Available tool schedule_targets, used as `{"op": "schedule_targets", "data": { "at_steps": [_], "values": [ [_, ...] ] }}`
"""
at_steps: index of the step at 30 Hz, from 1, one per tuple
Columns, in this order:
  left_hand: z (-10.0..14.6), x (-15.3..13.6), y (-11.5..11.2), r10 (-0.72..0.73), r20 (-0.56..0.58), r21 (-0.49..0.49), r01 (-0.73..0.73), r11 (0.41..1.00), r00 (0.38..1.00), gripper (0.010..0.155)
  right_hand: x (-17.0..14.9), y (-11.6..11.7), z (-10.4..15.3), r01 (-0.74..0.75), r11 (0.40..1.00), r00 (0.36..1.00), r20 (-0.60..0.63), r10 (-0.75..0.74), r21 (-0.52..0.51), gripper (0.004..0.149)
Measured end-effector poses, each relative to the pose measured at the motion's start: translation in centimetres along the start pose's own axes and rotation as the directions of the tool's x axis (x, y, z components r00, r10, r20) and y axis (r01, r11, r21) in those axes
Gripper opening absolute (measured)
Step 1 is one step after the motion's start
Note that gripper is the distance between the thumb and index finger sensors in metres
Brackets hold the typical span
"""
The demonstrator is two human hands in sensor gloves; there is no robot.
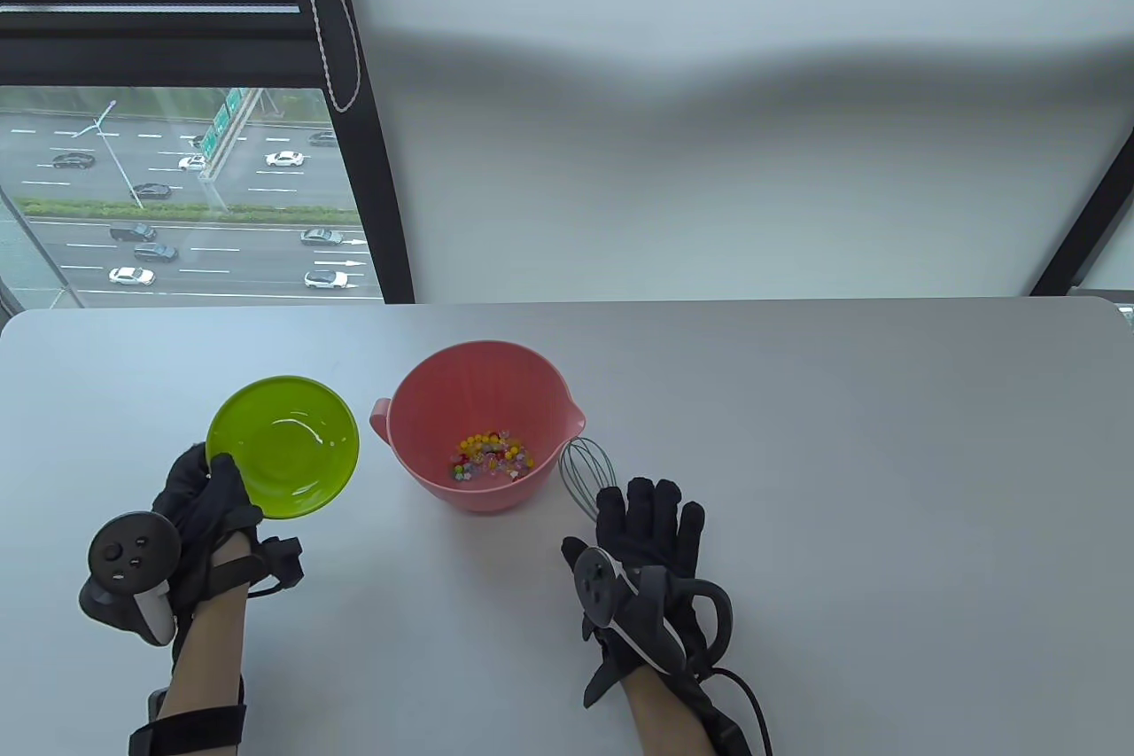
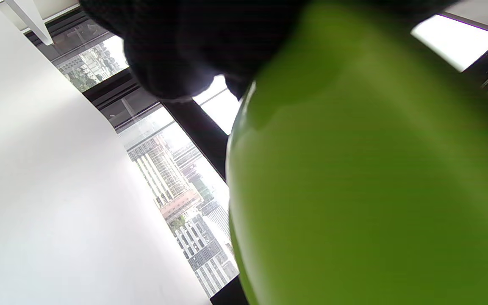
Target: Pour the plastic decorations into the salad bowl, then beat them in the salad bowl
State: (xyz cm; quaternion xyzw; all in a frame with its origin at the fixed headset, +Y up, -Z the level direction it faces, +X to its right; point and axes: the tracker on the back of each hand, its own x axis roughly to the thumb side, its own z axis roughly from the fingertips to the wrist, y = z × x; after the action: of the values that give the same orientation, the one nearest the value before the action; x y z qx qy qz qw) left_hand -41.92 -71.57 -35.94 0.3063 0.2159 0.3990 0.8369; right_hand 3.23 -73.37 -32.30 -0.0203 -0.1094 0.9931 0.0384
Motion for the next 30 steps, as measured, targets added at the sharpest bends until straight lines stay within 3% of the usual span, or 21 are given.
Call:
{"op": "schedule_targets", "data": {
  "at_steps": [9, 14, 25, 30],
  "values": [
    [0.0, -2.8, -1.5, -0.106, -0.094, -0.094, 0.097, 0.991, 0.99, 0.043, -0.1, 0.0, 0.0, 0.004, 1.0, 1.0, -0.002, -0.004, 0.005, 0.073],
    [-0.4, -3.9, -2.9, -0.122, -0.211, -0.263, 0.064, 0.963, 0.97, 0.043, -0.1, 0.0, -0.1, 0.003, 1.0, 1.0, -0.001, -0.003, 0.007, 0.073],
    [-0.5, -4.4, -4.6, -0.276, -0.258, -0.464, 0.132, 0.876, 0.926, 0.046, -0.3, 0.1, -0.1, 0.02, 1.0, 1.0, -0.01, -0.02, 0.02, 0.073],
    [-0.4, -4.1, -4.9, -0.292, -0.241, -0.458, 0.157, 0.875, 0.925, 0.058, -0.4, 0.1, -0.1, 0.028, 0.999, 1.0, -0.013, -0.028, 0.019, 0.072]
  ]
}}
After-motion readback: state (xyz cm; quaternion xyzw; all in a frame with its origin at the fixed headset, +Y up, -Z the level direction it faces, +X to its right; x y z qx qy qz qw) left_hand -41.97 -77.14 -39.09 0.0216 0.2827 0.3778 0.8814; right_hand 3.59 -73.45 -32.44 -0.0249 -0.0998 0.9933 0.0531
